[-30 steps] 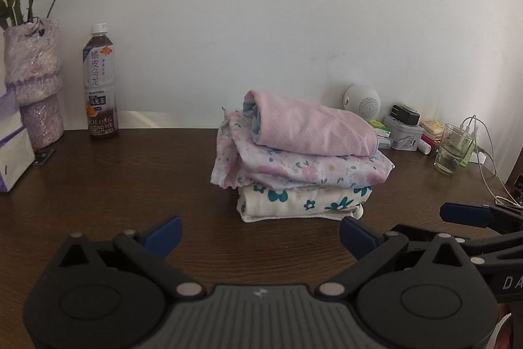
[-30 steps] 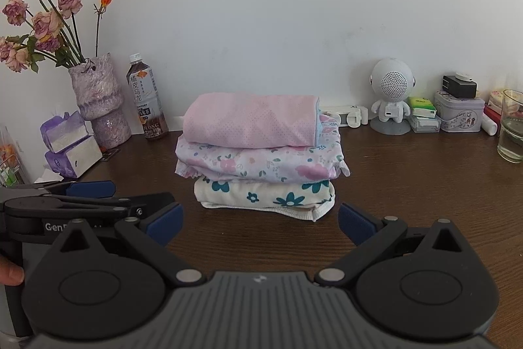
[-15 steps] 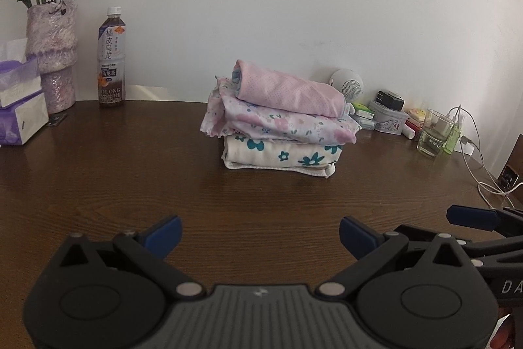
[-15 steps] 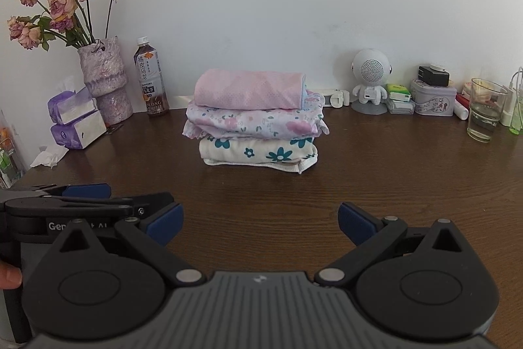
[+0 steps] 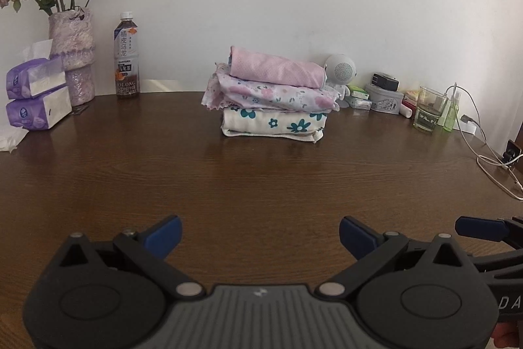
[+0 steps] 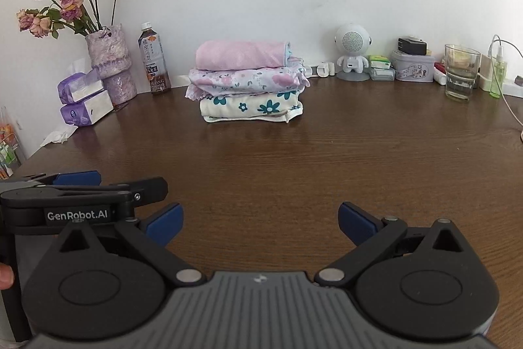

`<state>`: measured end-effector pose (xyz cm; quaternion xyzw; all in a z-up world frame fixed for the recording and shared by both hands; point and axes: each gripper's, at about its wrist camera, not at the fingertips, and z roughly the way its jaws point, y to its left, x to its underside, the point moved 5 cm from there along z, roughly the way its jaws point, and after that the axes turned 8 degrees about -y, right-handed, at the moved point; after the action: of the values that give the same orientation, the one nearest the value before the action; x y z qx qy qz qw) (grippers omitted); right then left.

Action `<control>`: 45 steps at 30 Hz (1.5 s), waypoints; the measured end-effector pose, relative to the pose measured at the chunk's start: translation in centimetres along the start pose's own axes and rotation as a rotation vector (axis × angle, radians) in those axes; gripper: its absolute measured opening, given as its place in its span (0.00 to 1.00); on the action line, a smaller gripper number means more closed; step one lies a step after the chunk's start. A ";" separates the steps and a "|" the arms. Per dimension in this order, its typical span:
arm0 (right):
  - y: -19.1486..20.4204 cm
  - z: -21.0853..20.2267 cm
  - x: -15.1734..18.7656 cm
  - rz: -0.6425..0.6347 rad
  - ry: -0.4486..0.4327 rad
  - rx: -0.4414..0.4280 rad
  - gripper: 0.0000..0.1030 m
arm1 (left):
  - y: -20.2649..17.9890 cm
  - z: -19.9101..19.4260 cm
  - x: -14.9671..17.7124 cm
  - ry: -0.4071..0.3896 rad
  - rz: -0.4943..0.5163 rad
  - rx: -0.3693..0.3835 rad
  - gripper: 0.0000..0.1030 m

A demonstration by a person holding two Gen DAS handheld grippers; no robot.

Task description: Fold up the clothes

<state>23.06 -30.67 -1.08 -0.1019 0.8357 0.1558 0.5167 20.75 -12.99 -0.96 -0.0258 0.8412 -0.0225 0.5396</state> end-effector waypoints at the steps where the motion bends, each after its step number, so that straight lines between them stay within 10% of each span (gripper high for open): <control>1: -0.1 -0.4 0.4 0.002 0.000 -0.001 1.00 | -0.2 -0.4 0.2 0.002 0.004 -0.006 1.00; 45: 3.2 -11.4 10.5 -0.080 -0.020 -0.013 1.00 | -2.1 -13.1 8.5 -0.097 0.096 -0.135 1.00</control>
<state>7.84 -31.97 -5.24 -0.1369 0.8248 0.1414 0.5301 5.35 -15.58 -3.07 -0.0229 0.8141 0.0616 0.5770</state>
